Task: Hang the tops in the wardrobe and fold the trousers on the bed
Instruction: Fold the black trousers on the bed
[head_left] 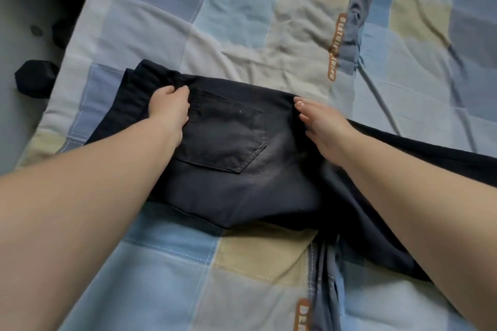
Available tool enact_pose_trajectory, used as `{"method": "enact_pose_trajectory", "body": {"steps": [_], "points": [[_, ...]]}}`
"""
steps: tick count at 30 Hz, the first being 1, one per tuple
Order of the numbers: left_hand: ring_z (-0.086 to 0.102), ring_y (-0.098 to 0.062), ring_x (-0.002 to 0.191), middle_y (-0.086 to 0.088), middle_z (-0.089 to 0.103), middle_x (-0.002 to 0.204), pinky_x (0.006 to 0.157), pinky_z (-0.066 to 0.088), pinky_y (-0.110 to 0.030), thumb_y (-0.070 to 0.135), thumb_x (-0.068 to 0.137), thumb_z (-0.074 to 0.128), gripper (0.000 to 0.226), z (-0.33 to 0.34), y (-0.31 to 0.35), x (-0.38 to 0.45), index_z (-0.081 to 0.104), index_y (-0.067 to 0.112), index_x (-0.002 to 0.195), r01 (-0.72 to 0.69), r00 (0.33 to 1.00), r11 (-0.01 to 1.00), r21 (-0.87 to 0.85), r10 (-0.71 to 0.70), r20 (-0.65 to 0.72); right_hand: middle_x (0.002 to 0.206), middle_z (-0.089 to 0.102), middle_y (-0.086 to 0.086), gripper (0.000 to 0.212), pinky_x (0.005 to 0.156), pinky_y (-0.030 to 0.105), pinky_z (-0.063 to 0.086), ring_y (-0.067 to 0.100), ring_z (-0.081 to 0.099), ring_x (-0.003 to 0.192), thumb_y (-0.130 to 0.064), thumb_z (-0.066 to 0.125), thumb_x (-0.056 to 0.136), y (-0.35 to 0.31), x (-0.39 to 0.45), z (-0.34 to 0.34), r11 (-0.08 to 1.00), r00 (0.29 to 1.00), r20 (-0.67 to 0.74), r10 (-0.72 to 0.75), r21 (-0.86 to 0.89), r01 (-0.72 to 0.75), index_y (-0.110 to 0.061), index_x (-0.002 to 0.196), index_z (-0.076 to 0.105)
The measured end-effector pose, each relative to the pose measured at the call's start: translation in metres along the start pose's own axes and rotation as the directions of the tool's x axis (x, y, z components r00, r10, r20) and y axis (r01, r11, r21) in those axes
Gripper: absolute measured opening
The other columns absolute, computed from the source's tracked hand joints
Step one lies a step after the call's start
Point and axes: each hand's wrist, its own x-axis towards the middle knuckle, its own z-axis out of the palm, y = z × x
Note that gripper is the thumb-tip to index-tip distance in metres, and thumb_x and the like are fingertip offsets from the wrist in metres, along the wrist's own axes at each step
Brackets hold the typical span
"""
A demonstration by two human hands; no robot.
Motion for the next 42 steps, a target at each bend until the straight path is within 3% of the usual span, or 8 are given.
{"method": "enact_pose_trajectory", "body": {"steps": [4,8,13,19,26,30,35,42], "points": [[0.060,-0.012,0.102,0.003,0.061,0.112,0.092,0.051,-0.032,0.024,0.090,0.052,0.036,0.004,-0.001,-0.026,0.056,0.020,0.125,-0.120,0.987,0.981,0.155,0.134,-0.088,0.121,0.062,-0.009,0.022,0.085,0.023,0.043,0.007,0.055,0.111,-0.025,0.047,0.098,0.001,-0.028,-0.023,0.996,0.997,-0.037,-0.069,0.053,0.071,-0.029,0.113,0.063],[0.063,-0.001,0.077,0.006,0.066,0.093,0.076,0.050,-0.022,0.015,0.093,0.049,0.019,0.036,-0.007,-0.085,0.060,0.018,0.108,-0.182,0.983,0.974,0.137,0.181,0.016,0.101,0.071,-0.007,0.023,0.081,0.027,0.049,0.008,0.065,0.098,-0.021,0.047,0.098,0.028,-0.075,-0.074,0.992,0.990,-0.132,-0.056,0.102,0.070,-0.027,0.093,0.068],[0.064,-0.004,0.071,0.004,0.067,0.087,0.081,0.052,-0.026,0.011,0.093,0.048,0.020,0.099,-0.032,-0.176,0.060,0.025,0.086,-0.221,0.953,0.955,0.196,0.169,0.252,0.100,0.072,-0.007,0.023,0.077,0.024,0.047,0.006,0.065,0.093,-0.020,0.047,0.097,0.101,-0.146,-0.172,0.998,0.972,-0.233,0.036,-0.038,-0.046,-0.027,0.091,0.068],[0.062,0.005,0.059,0.005,0.067,0.084,0.064,0.045,-0.017,0.011,0.092,0.050,0.019,0.193,-0.082,-0.280,0.059,0.026,0.086,-0.286,0.891,0.927,0.241,0.166,0.422,0.107,0.069,-0.006,0.019,0.087,0.027,0.044,0.005,0.063,0.095,-0.019,0.052,0.096,0.183,-0.207,-0.305,0.952,0.980,-0.172,0.103,-0.267,-0.147,-0.032,0.097,0.065],[0.067,-0.010,0.081,0.007,0.068,0.087,0.079,0.049,-0.028,0.015,0.091,0.051,0.015,0.307,-0.160,-0.377,0.061,0.026,0.090,-0.371,0.842,0.831,0.415,0.112,0.528,0.111,0.067,-0.005,0.026,0.086,0.026,0.044,0.011,0.061,0.103,-0.024,0.058,0.092,0.275,-0.260,-0.435,0.898,0.940,-0.320,0.119,-0.369,-0.239,-0.026,0.117,0.065],[0.059,-0.010,0.096,0.012,0.062,0.102,0.086,0.047,-0.030,0.024,0.090,0.055,0.018,0.361,-0.206,-0.423,0.060,0.029,0.106,-0.746,0.622,0.400,0.533,0.132,0.772,0.125,0.055,-0.005,0.047,0.082,0.027,0.044,0.012,0.055,0.108,-0.026,0.052,0.094,0.326,-0.303,-0.491,0.743,0.949,-0.304,0.081,-0.616,-0.261,-0.030,0.140,0.043],[0.040,-0.028,0.130,-0.007,0.040,0.145,0.095,0.041,-0.038,0.011,0.083,0.061,0.056,0.399,-0.250,-0.457,0.047,0.019,0.136,-0.923,0.203,-0.328,0.202,0.032,0.979,0.153,0.024,0.001,0.067,0.099,0.032,0.041,0.020,0.033,0.133,-0.011,0.045,0.093,0.361,-0.319,-0.523,0.511,0.985,-0.171,-0.010,-0.848,-0.142,-0.034,0.150,0.018],[0.019,-0.029,0.145,-0.013,0.020,0.157,0.106,0.030,-0.040,0.005,0.078,0.056,0.075,0.418,-0.260,-0.444,0.032,0.021,0.147,-0.780,0.096,-0.625,-0.038,-0.179,0.979,0.159,-0.011,0.007,0.074,0.116,0.042,0.006,0.023,-0.005,0.147,-0.004,0.045,0.090,0.371,-0.288,-0.533,0.314,0.972,-0.091,-0.219,-0.949,-0.018,-0.034,0.150,0.014]]}}
